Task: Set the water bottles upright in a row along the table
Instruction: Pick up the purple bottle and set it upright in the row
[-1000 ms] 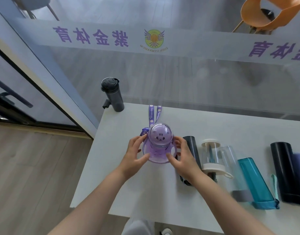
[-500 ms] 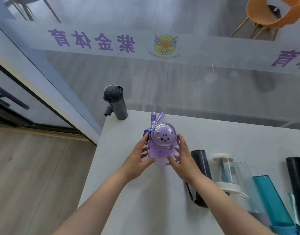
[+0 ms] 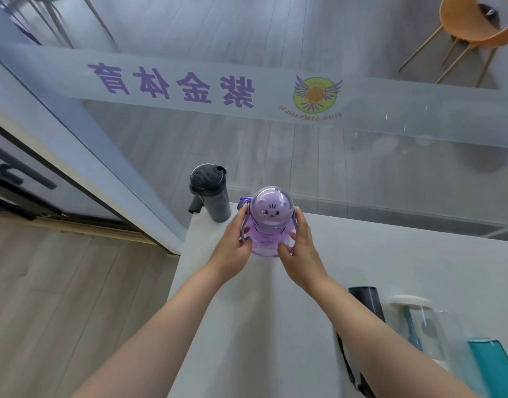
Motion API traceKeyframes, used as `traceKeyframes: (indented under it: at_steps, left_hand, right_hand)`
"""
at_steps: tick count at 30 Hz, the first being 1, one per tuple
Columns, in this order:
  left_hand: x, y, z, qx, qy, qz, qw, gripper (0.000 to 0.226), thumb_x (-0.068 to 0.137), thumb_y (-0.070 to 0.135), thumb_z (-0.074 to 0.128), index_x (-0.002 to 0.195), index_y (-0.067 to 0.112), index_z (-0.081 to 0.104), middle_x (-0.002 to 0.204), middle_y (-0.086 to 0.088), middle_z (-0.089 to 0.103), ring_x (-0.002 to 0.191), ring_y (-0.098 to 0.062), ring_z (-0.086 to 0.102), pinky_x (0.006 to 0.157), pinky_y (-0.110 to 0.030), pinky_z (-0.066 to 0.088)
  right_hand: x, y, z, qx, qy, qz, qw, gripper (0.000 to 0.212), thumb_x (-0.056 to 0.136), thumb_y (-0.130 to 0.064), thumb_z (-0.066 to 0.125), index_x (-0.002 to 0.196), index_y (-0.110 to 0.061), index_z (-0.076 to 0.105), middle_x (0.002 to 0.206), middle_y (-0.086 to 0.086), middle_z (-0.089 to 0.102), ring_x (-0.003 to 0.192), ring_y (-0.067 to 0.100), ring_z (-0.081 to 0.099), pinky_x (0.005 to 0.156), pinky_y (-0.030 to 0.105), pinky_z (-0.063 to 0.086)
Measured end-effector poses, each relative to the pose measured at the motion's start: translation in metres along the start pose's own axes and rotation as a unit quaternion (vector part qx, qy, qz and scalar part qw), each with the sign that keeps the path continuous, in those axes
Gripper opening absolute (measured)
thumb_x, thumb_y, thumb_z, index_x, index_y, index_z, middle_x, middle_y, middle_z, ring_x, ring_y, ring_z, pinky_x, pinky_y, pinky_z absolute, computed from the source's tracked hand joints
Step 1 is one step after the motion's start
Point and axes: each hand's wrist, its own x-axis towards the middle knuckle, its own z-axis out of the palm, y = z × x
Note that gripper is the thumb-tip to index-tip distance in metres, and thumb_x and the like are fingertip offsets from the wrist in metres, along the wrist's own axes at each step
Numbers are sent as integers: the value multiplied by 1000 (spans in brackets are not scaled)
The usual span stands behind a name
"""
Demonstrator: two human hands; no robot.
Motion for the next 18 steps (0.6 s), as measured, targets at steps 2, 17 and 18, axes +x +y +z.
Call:
traceKeyframes:
  at_steps: [2,17,18]
  left_hand:
    - [7,1,-3,-5,1,-2,1000,71,95,-6,43,152,30,20,156,5,31,139,-17,41,113,-37,38]
    - [7,1,-6,4,43,-8,999,64,95,7,48,152,27,25,156,10,29,143,-5,29,119,-41,29]
    - [4,1,-5,16,61,-7,998,62,96,9,49,151,24,26,156,7,30,143,-8,30,119,-42,28]
  right_hand:
    - [7,-2,3,4,4,-2,1000,82,91,-11,54,151,-40,6,157,-16,15,136,12,38,94,30,51]
    - [4,-1,-13,-12,2,10,1000,79,93,-31,57,152,-37,5,160,-11,18,143,13,28,115,41,32]
    - [-2,0,-19,-10,2,15,1000,79,93,-33,57,152,-38,4,160,-11,17,143,14,28,116,41,30]
